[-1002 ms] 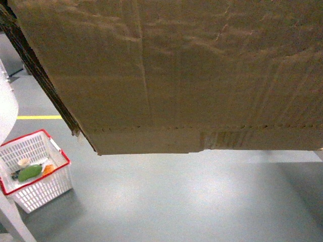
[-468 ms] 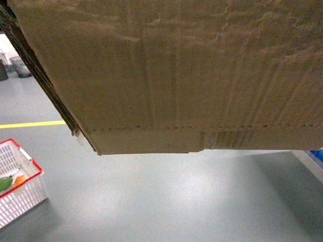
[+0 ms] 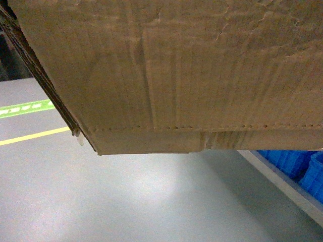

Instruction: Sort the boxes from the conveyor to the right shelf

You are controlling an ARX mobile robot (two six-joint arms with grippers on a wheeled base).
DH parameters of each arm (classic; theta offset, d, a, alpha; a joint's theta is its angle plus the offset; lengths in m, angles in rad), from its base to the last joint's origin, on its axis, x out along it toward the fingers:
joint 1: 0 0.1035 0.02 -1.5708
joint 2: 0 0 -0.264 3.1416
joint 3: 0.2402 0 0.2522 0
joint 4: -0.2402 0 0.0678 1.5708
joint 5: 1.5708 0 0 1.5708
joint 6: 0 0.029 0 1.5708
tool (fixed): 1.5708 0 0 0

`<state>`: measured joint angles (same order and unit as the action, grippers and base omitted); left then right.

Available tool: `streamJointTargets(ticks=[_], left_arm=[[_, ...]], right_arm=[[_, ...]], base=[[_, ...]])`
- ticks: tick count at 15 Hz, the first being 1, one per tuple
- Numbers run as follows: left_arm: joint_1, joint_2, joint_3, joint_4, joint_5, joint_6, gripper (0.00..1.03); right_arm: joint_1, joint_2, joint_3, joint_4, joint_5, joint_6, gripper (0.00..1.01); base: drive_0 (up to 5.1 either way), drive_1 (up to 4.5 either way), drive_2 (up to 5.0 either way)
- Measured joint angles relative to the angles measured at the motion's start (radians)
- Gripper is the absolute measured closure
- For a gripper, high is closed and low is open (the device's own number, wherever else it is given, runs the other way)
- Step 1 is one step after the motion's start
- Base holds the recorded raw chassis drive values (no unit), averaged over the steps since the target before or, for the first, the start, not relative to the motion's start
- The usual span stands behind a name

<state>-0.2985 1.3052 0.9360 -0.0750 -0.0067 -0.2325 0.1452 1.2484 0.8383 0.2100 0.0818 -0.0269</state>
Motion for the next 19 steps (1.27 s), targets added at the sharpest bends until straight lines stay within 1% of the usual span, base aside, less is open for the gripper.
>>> streamJointTargets(ticks=[19], left_arm=[[0.0,0.0,0.0,0.0,0.0,0.0,0.99]], right_arm=[[0.0,0.0,0.0,0.0,0.0,0.0,0.97]], base=[[-1.7,-1.66,-1.7]])
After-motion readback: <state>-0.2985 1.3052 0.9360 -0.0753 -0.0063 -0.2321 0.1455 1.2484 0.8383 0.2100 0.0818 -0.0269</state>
